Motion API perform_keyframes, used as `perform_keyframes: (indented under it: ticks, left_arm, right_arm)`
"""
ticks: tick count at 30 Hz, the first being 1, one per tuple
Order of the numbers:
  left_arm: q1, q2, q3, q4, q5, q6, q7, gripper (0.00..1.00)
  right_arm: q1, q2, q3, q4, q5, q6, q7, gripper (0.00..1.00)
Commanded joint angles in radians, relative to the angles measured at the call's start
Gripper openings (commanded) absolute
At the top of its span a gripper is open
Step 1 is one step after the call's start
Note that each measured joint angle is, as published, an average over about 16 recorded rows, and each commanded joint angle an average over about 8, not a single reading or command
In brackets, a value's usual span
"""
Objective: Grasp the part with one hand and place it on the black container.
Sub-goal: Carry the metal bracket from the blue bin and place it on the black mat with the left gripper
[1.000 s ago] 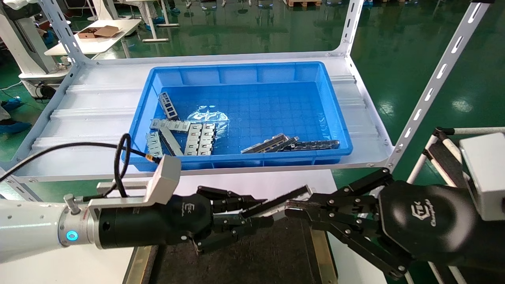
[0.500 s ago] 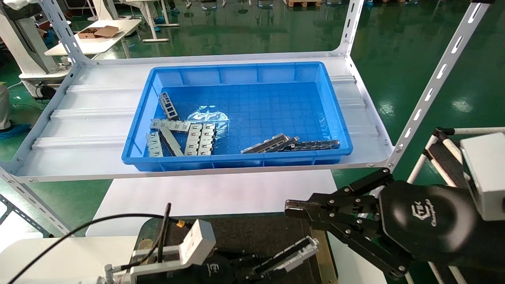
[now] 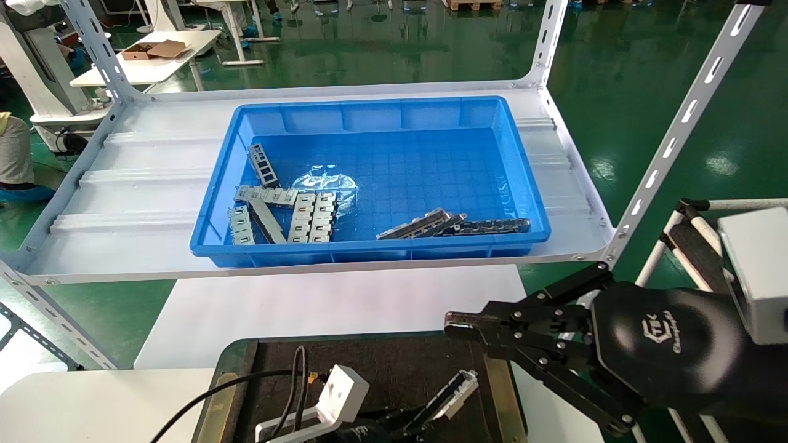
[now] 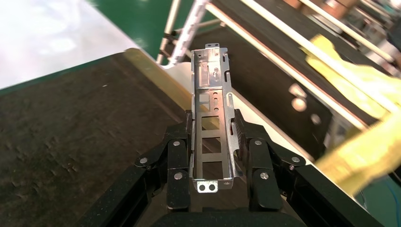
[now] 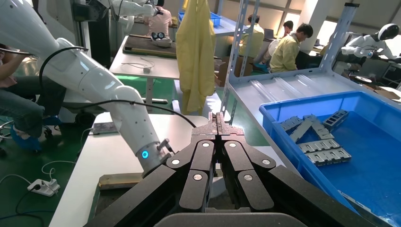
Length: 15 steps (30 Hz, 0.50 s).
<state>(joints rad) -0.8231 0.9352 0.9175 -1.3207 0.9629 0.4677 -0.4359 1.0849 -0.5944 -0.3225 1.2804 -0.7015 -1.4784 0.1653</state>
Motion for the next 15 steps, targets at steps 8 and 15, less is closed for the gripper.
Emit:
perform_keyframes:
  ticks: [8, 15]
  left_arm:
    - [0.029, 0.12, 0.078, 0.037, 0.047, -0.286, -0.12, 0.0]
    - [0.023, 0.234, 0.146, 0.113, 0.034, -0.484, -0.171, 0.0]
  right_arm:
    - [0.0, 0.0, 0.0, 0.0, 0.0, 0.0, 0.0, 0.0]
    - [0.0, 0.0, -0.001, 0.0, 0.0, 0.0, 0.0, 0.0]
